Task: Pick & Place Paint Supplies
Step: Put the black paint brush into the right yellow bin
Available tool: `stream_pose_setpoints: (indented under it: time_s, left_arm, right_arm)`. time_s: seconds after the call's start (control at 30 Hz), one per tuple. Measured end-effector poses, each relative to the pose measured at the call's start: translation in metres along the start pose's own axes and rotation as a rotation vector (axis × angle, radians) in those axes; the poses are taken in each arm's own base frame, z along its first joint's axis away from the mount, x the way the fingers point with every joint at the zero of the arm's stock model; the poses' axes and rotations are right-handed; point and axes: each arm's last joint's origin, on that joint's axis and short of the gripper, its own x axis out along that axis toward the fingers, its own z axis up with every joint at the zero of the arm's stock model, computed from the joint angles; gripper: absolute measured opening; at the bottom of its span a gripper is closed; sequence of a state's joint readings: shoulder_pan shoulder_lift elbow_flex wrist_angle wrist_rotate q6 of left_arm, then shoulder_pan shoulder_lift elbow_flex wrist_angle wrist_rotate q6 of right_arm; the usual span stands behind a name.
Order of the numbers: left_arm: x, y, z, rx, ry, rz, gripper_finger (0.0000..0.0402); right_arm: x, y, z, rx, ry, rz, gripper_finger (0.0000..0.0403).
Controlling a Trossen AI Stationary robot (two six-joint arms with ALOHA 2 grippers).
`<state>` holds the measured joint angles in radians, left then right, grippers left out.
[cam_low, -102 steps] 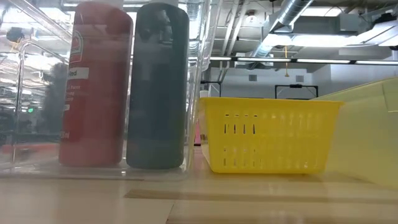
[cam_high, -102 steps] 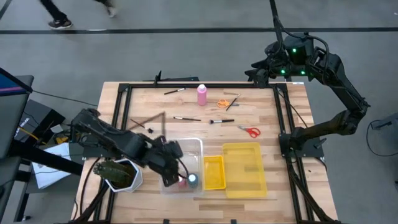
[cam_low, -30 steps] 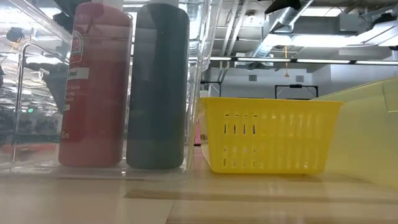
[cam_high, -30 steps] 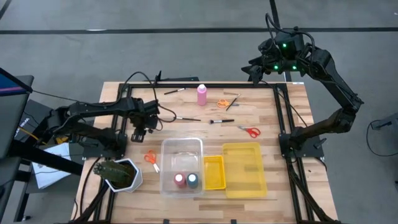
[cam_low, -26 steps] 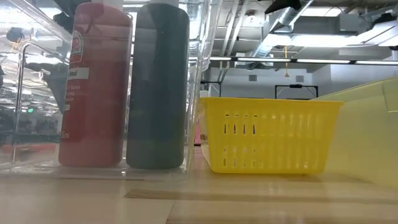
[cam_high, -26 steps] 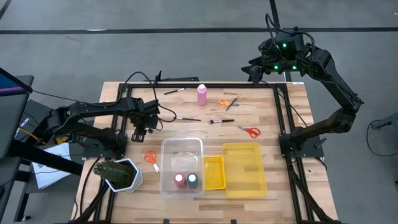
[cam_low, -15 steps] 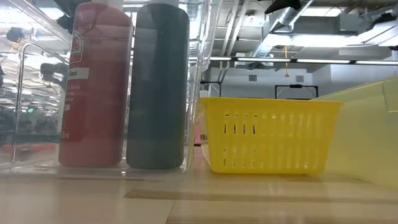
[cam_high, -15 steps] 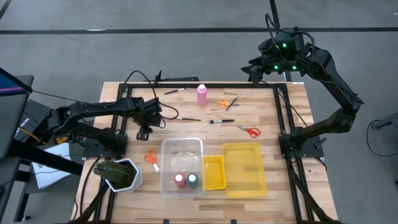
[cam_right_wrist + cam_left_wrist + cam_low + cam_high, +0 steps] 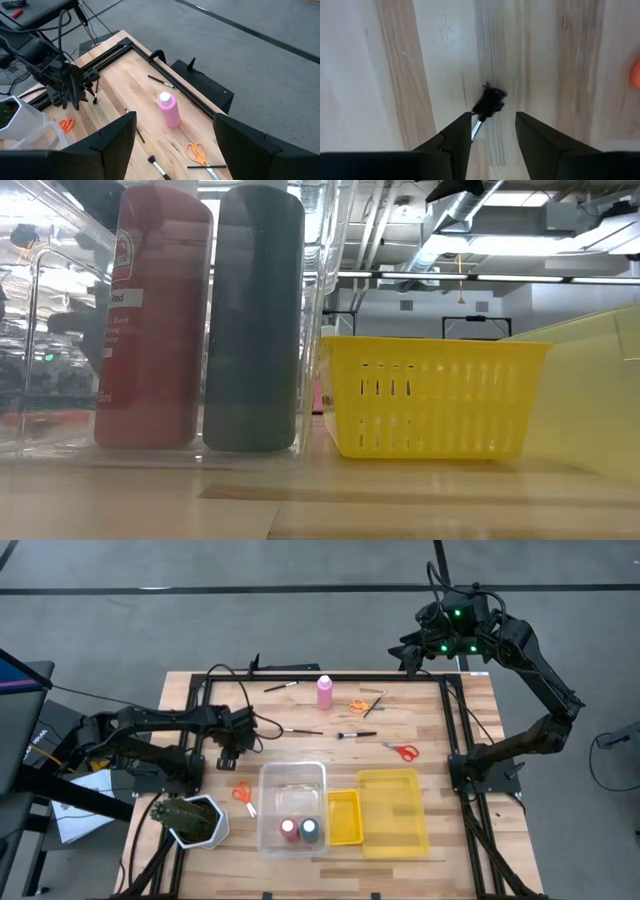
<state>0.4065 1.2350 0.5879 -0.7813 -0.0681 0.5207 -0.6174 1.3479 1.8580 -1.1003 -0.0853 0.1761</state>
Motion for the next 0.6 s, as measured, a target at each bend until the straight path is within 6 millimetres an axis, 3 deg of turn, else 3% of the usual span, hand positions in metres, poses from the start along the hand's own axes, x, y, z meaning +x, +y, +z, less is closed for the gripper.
stream_pose_setpoints:
  time_s: [0.6]
  left_arm:
    - [0.022, -0.008, -0.010, 0.004, -0.031, 0.014, 0.0145]
  right_arm:
    - [0.000, 0.000, -0.001, 0.007, 0.016, -0.003, 0.0260]
